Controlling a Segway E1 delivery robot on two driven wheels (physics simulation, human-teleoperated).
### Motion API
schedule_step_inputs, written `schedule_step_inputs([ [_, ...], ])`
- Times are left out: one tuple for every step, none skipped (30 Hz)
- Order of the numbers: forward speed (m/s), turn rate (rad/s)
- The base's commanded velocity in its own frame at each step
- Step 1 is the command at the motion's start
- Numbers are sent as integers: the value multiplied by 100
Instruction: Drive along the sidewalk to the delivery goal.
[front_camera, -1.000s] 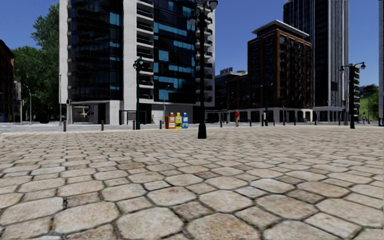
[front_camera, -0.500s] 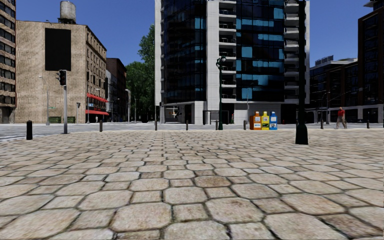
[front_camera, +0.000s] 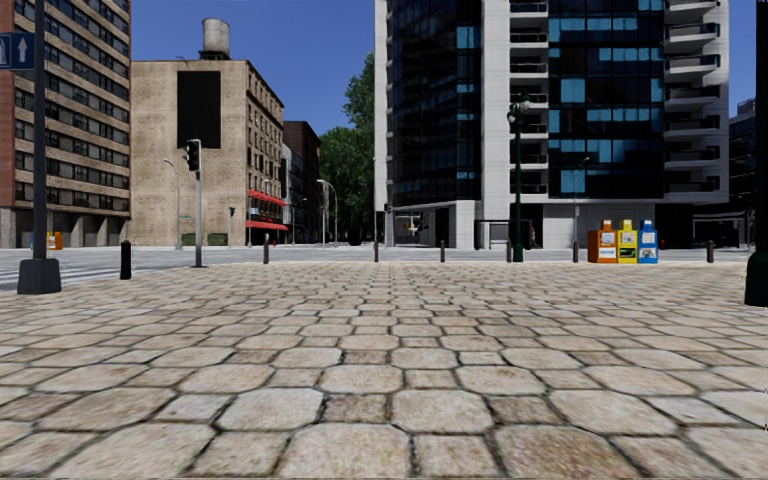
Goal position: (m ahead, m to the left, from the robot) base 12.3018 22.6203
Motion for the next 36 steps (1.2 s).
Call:
schedule_step_inputs([
  [200, 0],
  [200, 0],
  [200, 0],
  [200, 0],
  [200, 0],
  [200, 0],
  [200, 0],
  [200, 0],
  [200, 0],
  [200, 0],
  [200, 0],
  [200, 0],
  [200, 0],
  [200, 0],
  [200, 0],
  [200, 0],
  [200, 0],
  [200, 0],
  [200, 0],
  [200, 0],
  [200, 0],
  [200, 0],
  [200, 0],
  [200, 0],
  [200, 0],
  [200, 0],
  [200, 0],
  [200, 0],
  [200, 0],
  [200, 0],
  [200, 0],
  [200, 0],
  [200, 0],
  [200, 0],
  [200, 0],
  [200, 0],
])
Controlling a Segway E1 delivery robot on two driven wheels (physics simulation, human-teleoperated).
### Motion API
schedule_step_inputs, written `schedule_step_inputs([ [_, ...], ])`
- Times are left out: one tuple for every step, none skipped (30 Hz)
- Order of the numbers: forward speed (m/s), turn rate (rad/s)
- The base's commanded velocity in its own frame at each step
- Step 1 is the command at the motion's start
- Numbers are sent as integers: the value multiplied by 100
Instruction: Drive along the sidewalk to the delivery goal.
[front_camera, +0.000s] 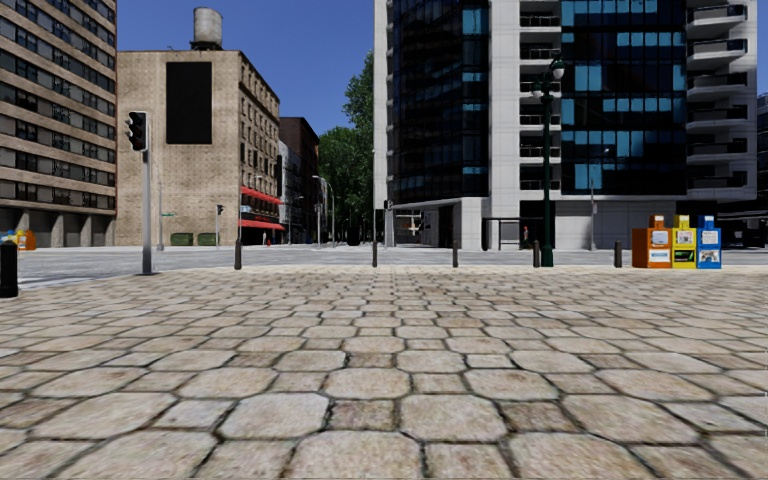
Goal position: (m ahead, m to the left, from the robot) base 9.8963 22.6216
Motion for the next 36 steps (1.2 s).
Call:
schedule_step_inputs([
  [200, 0],
  [200, 0],
  [200, 9],
  [200, 38],
  [200, 38],
  [200, 48],
  [200, 51],
  [200, 51],
  [200, 51],
  [200, 51],
  [200, 51],
  [200, 51],
  [200, 51],
  [200, 51],
  [200, 51],
  [200, 51],
  [200, 51],
  [200, 51],
  [200, 51],
  [200, 51],
  [200, 51],
  [200, 51],
  [200, 51],
  [200, 51],
  [200, 51],
  [200, 51],
  [200, 51],
  [200, 51],
  [200, 51],
  [200, 51],
  [200, 51],
  [200, 51],
  [200, 51],
  [200, 51],
  [200, 51],
  [200, 51],
])
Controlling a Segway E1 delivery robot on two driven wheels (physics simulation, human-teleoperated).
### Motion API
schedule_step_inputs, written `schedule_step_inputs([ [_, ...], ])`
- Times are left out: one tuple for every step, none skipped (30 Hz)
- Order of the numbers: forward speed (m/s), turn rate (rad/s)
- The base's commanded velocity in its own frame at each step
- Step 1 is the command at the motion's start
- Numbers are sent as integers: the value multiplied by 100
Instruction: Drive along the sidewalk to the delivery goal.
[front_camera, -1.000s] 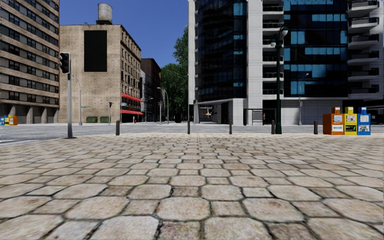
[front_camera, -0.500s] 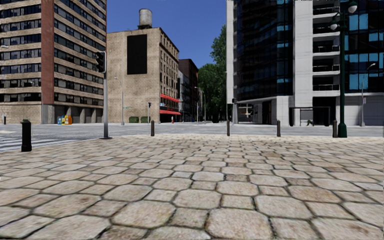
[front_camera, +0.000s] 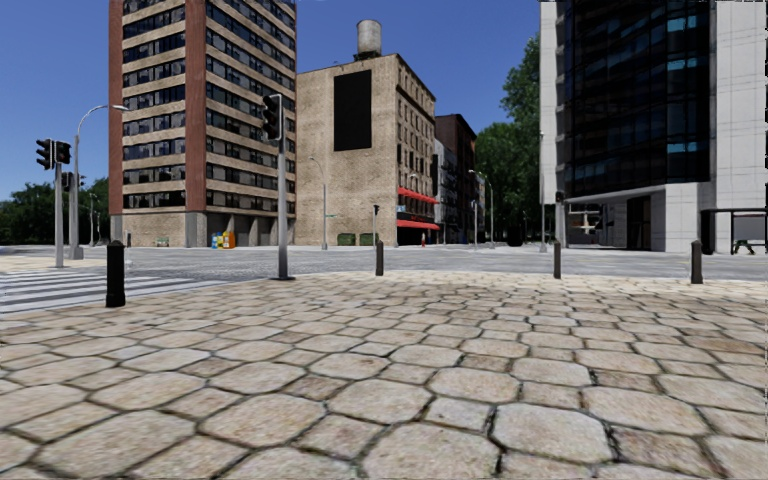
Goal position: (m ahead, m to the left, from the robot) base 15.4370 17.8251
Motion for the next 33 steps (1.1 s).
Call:
schedule_step_inputs([
  [200, 51],
  [200, 51],
  [200, 51],
  [200, 51],
  [200, 51],
  [200, 51],
  [200, 51],
  [200, 51],
  [200, 51],
  [200, 51],
  [200, 51],
  [200, 51],
  [200, 51],
  [200, 50],
  [200, 50],
  [200, 50],
  [200, 50],
  [200, 50],
  [200, 50],
  [200, 50],
  [200, 49],
  [200, 48],
  [200, 48],
  [200, 48],
  [200, 48],
  [200, 48],
  [200, 48],
  [200, 48],
  [200, 48],
  [200, 48],
  [200, 48],
  [200, 43],
  [200, 29],
])
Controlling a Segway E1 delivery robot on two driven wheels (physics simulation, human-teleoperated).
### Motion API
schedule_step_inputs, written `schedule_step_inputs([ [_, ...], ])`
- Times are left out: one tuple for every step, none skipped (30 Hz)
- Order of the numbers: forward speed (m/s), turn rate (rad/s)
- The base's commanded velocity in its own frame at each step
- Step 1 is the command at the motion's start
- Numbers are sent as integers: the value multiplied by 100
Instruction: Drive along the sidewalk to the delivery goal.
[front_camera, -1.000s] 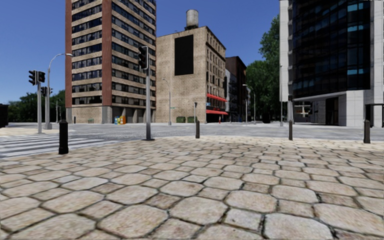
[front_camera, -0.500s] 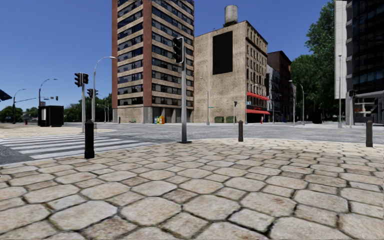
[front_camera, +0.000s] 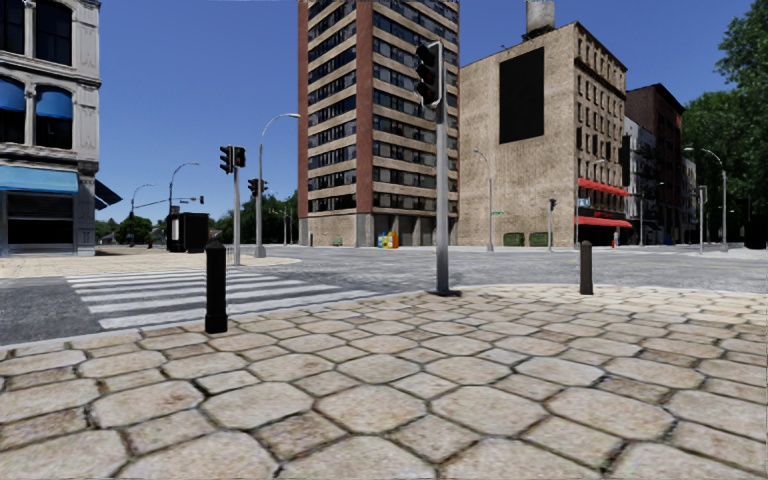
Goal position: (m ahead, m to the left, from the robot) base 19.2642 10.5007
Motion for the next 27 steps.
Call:
schedule_step_inputs([
  [200, 29],
  [200, 16],
  [200, 0],
  [200, 0],
  [200, 0],
  [200, 0],
  [200, 0],
  [200, 0],
  [200, 0],
  [200, 0],
  [200, 0],
  [200, 0],
  [200, 0],
  [200, 0],
  [200, 13],
  [200, 13],
  [200, 32],
  [200, 44],
  [200, 47],
  [200, 47],
  [200, 48],
  [200, 48],
  [200, 48],
  [200, 48],
  [200, 48],
  [200, 48],
  [200, 48],
])
